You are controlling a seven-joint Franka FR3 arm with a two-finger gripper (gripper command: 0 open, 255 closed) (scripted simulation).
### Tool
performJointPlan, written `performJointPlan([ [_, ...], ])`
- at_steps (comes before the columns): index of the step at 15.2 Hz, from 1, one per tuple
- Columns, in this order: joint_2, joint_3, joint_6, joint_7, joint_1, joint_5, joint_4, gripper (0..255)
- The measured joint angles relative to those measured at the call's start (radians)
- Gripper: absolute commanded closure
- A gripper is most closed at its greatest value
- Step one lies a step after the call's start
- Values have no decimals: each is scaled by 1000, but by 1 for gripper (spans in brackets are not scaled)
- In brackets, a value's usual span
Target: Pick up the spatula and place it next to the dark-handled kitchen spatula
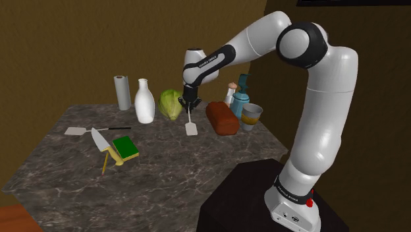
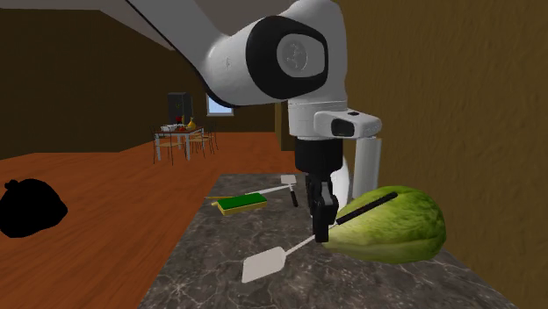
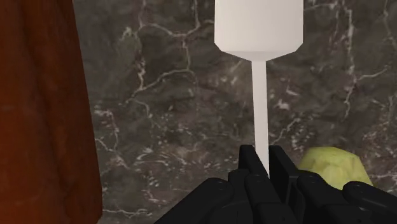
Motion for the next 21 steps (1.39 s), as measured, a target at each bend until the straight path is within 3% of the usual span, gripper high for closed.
performJointPlan([
  [10, 167, 51, -85, 215, 150, -46, 241, 255],
  [14, 247, 63, -146, 285, 210, -62, 376, 255],
  [17, 348, 67, -209, 329, 258, -74, 537, 255],
  [21, 379, 66, -190, 344, 270, -80, 548, 255],
])
